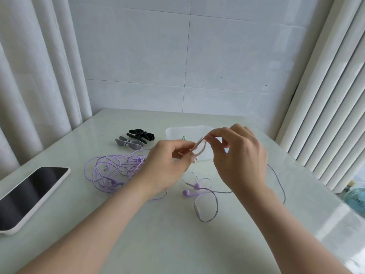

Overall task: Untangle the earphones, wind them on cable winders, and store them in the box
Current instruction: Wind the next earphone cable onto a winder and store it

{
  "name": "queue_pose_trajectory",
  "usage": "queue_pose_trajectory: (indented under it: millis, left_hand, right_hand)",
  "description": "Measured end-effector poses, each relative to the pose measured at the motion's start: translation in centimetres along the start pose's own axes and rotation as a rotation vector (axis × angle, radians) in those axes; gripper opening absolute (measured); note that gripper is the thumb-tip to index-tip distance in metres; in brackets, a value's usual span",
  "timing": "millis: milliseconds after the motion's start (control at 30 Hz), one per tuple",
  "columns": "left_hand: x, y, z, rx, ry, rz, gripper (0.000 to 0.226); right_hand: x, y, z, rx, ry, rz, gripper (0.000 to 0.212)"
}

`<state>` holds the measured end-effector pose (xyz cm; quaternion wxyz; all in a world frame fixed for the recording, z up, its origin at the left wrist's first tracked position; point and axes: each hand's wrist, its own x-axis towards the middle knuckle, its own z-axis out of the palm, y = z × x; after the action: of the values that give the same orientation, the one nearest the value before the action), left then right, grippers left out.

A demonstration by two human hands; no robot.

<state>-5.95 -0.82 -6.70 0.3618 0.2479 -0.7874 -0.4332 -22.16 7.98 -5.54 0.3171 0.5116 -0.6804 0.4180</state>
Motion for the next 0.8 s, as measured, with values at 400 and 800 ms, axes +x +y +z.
queue_pose_trajectory:
  millis: [400, 800]
  left_hand:
    - [-0.3, 1.6, -0.7, -0.444, -0.064, -0.027, 0.029]
    - [0.4, 1.1, -1.0, -0.497, 0.145, -0.055, 0.022]
  right_hand:
    - [-0.4, 1.5, 1.7, 0.239, -0.197, 0.181, 0.019]
    - [-1.0, 0.1, 1.5, 0.255, -0.627, 0.125, 0.027]
